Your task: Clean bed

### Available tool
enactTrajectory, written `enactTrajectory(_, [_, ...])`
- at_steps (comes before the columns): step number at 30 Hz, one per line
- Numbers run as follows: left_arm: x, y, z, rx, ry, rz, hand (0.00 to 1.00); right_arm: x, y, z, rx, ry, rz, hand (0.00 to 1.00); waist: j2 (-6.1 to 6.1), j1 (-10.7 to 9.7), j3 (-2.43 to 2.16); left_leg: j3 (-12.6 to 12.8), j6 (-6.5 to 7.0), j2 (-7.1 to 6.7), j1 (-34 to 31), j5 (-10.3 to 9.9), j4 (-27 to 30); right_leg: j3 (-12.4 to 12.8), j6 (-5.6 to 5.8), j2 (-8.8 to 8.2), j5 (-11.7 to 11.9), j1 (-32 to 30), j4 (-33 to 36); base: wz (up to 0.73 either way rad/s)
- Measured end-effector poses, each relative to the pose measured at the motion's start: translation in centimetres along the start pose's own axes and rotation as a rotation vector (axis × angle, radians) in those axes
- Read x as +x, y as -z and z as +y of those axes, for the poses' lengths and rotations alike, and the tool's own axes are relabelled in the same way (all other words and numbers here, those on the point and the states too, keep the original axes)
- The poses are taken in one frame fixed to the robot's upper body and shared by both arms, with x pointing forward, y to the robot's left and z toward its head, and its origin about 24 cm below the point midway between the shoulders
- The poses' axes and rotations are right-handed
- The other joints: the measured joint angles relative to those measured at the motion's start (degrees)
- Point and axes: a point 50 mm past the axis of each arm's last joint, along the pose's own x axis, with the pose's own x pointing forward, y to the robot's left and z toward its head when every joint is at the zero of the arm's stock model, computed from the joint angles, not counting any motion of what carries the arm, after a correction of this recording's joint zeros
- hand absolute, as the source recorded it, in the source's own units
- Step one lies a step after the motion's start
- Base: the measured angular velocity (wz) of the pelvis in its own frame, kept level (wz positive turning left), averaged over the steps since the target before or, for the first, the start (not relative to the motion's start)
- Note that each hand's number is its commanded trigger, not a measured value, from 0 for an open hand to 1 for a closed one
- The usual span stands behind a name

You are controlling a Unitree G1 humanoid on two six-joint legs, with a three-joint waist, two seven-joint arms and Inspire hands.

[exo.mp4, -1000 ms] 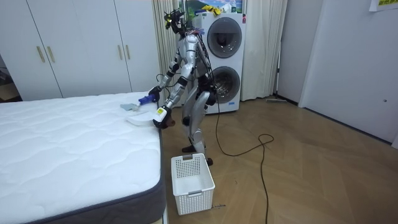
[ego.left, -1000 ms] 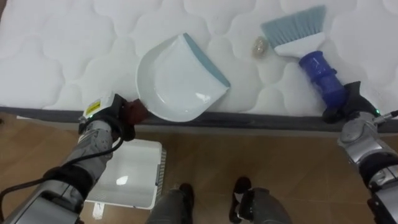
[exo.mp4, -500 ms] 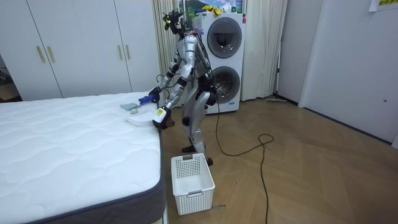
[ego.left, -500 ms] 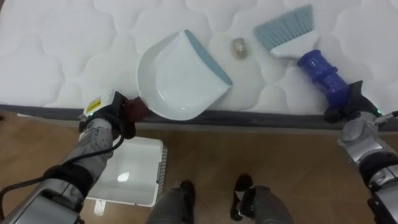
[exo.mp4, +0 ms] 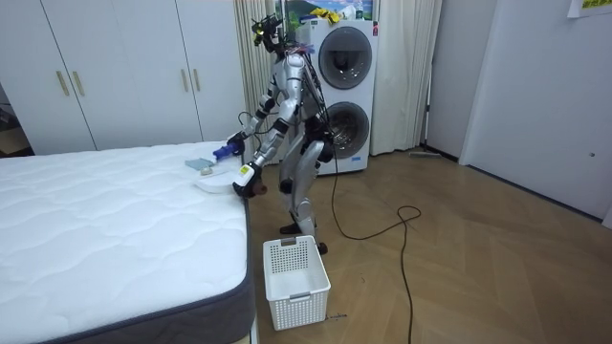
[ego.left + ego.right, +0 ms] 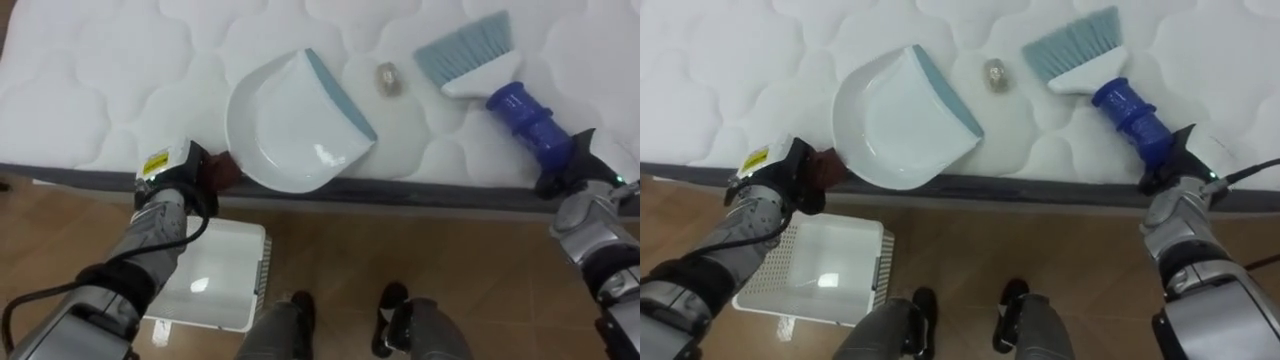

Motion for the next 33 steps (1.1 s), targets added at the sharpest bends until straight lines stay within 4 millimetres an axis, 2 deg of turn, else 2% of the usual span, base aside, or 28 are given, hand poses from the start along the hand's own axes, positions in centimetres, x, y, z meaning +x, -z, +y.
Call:
enactTrajectory(1, [0.0,0.0,0.1,0.012,-0.007,-0.004,1.0,0.1,0.1,-0.3,-0.026,0.011,-0.009,1.0,-0.19,0.0,-0.02,0.0,0.0,0.0,0.0,0.0,0.1,0.1,0.02,0.02,0.0,0.0,0.2,0.0])
enactTrajectory(3, [0.1,0.3,0.7,0.068,-0.044,-0.013,1.0,0.7,0.3,-1.6,-0.122,0.053,-0.047,1.0,-2.09,0.3,0.1,0.7,-0.01,0.1,0.6,0.0,0.5,0.8,0.04,0.2,-0.3,-0.1,0.7,-0.08])
enactTrajectory(5, [0.1,0.7,1.1,0.105,-0.06,-0.011,1.0,1.0,0.5,-2.4,-0.189,0.089,-0.069,1.0,-3.35,0.0,0.03,0.5,-0.06,0.35,0.9,0.0,0.7,0.8,-0.04,0.52,-0.2,0.6,0.5,-0.04])
enactTrajectory(7, [0.1,0.8,1.2,0.112,-0.067,-0.008,1.0,1.3,1.0,-3.3,-0.262,0.134,-0.075,1.0,-3.7,-0.1,0.03,-0.2,-0.23,0.78,1.0,-0.1,0.8,0.3,0.04,1.31,0.1,1.5,-0.4,0.03])
enactTrajectory(9, [0.2,1.3,1.6,0.136,-0.071,0.002,1.0,1.6,1.1,-4.3,-0.364,0.177,-0.103,1.0,-4.83,0.3,-0.02,0.2,-0.24,1.19,1.5,-0.1,0.7,0.4,-0.19,1.85,0.6,1.9,-0.9,-0.13])
enactTrajectory(13, [0.2,2.1,2.1,0.192,-0.086,0.025,1.0,2.0,-0.5,-5.5,-0.501,0.24,-0.198,1.0,-4.88,1.2,-0.04,1.5,-0.22,2.38,3.1,0.0,-0.4,1.1,-0.33,3.39,2.5,3.4,-3.6,-0.27])
enactTrajectory(17, [0.2,2.4,2.6,0.228,-0.098,0.023,1.0,2.1,-2.2,-6.2,-0.629,0.294,-0.294,1.0,-5.1,1.1,-0.11,2.0,-0.21,2.39,3.5,0.0,-0.9,1.5,-0.26,3.42,2.6,3.5,-3.8,-0.07])
enactTrajectory(21, [0.2,2.8,3.0,0.256,-0.105,0.027,1.0,2.2,-3.8,-7.0,-0.722,0.34,-0.359,1.0,-6.05,1.3,-0.2,2.3,-0.26,2.77,4.4,0.1,-1.5,1.6,-0.3,3.73,2.7,4.2,-4.4,-0.04])
enactTrajectory(23, [0.2,3.0,3.2,0.273,-0.109,0.027,1.0,2.2,-4.1,-7.1,-0.77,0.357,-0.385,1.0,-7.14,2.1,-0.17,2.8,-0.32,3.09,5.0,0.0,-1.9,1.9,-0.4,4.23,2.7,4.4,-4.8,-0.11])
enactTrajectory(33, [0.3,3.3,3.4,0.285,-0.114,0.031,1.0,1.4,-7.3,-8.1,-0.908,0.525,-0.575,1.0,-8.46,2.2,0.04,2.2,-0.4,3.59,6.0,0.1,-3.2,1.5,0.02,5.05,4.1,6.7,-8.3,-0.02])
